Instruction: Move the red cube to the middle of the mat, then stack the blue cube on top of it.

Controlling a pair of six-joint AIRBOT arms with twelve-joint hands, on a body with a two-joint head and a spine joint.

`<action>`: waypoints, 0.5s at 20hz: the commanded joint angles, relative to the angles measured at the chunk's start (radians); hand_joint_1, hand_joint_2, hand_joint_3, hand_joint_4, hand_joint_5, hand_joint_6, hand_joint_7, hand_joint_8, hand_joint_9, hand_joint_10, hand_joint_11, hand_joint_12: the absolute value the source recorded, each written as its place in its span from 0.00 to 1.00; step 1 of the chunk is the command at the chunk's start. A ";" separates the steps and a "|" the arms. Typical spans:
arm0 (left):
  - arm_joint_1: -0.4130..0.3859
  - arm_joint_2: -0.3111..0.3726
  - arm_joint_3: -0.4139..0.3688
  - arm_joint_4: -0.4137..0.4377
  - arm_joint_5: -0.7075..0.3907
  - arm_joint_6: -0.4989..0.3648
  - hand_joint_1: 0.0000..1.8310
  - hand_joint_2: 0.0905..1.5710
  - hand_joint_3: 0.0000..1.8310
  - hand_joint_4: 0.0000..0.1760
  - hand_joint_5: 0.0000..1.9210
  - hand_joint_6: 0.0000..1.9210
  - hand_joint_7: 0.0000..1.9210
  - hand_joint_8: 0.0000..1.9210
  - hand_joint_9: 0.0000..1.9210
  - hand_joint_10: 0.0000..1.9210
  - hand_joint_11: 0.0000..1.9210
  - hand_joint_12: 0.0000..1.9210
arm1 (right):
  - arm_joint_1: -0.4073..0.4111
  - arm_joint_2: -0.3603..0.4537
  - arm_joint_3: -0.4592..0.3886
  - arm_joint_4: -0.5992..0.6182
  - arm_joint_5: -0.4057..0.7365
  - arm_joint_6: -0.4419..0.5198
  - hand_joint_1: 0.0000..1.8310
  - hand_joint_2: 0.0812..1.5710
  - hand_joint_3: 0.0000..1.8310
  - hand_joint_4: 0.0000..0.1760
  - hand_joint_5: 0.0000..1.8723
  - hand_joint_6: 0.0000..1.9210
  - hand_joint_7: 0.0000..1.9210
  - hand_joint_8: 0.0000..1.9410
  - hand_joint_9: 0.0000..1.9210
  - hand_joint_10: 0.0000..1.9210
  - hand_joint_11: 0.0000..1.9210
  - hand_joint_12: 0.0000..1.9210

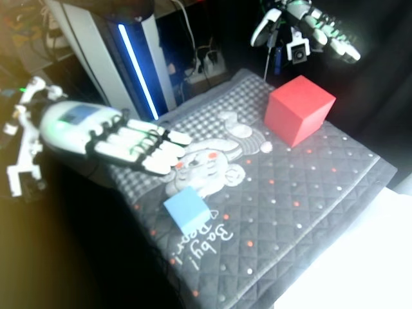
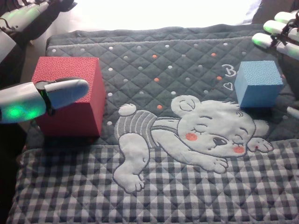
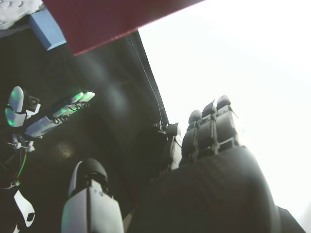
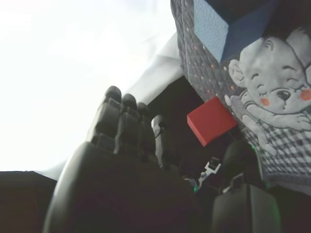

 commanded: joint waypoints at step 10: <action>-0.007 -0.015 0.020 -0.056 0.023 0.016 0.35 0.59 0.00 1.00 0.00 0.00 0.00 0.00 0.00 0.00 0.00 0.00 | 0.007 0.005 0.005 0.035 0.124 -0.002 0.32 0.76 0.00 0.00 0.00 0.00 0.00 0.00 0.00 0.00 0.00 0.00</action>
